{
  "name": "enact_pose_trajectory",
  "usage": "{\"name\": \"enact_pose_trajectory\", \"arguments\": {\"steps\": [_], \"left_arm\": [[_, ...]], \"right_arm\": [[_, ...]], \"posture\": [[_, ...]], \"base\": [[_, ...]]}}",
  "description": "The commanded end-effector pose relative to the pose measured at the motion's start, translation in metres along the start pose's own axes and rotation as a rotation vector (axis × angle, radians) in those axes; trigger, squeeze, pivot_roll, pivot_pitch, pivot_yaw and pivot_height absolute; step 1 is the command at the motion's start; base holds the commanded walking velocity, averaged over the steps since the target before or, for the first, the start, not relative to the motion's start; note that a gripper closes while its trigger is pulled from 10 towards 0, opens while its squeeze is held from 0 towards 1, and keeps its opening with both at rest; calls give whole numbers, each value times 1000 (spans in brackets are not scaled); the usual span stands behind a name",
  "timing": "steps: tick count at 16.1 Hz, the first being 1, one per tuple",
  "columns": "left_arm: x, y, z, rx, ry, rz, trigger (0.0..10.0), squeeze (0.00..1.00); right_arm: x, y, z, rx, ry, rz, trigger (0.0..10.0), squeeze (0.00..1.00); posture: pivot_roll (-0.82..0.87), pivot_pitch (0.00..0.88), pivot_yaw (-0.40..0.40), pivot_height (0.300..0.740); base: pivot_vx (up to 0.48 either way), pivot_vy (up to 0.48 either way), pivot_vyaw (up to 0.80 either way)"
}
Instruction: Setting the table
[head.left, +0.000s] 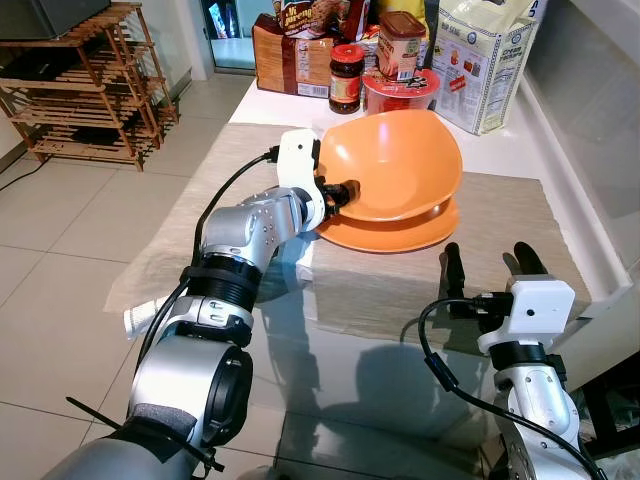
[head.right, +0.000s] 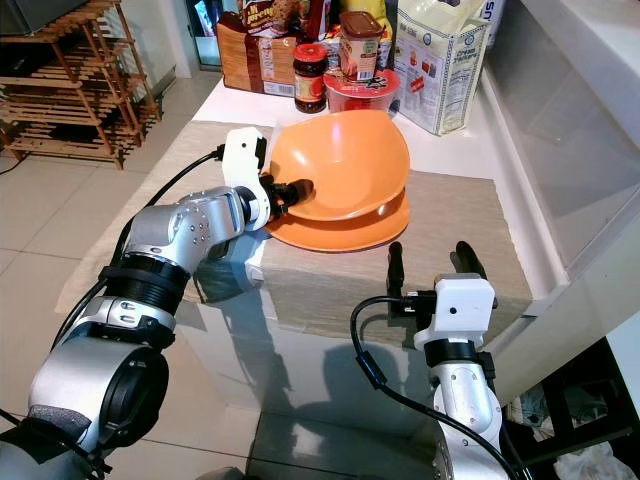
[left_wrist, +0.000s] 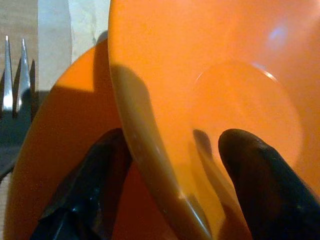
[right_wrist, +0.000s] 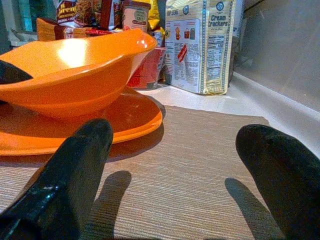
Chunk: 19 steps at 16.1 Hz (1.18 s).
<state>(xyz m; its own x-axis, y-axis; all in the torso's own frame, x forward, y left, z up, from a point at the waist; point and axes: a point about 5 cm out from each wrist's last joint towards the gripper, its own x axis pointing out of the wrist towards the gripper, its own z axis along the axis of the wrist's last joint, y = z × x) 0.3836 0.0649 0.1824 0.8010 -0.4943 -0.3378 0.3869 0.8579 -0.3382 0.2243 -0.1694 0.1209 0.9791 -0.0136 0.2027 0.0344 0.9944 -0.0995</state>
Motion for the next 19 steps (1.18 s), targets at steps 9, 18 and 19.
{"name": "enact_pose_trajectory", "arguments": {"steps": [9, 18, 19], "left_arm": [[-5, -8, 11, -213, -47, -83, 0, 0], [-17, -6, 9, -281, -103, -75, 0, 0], [-22, -1, 13, -214, -149, -46, 0, 0]], "right_arm": [[-2, 2, 0, 7, 10, 10, 10000, 0], [-1, 3, 0, 11, 14, 12, 10000, 0], [-1, 3, 0, 12, 13, 12, 10000, 0]], "posture": [[-128, 6, 40, 740], [-121, 11, 38, 740], [-121, 11, 38, 740]], "base": [[0, 0, 0], [0, 0, 0], [0, 0, 0]]}}
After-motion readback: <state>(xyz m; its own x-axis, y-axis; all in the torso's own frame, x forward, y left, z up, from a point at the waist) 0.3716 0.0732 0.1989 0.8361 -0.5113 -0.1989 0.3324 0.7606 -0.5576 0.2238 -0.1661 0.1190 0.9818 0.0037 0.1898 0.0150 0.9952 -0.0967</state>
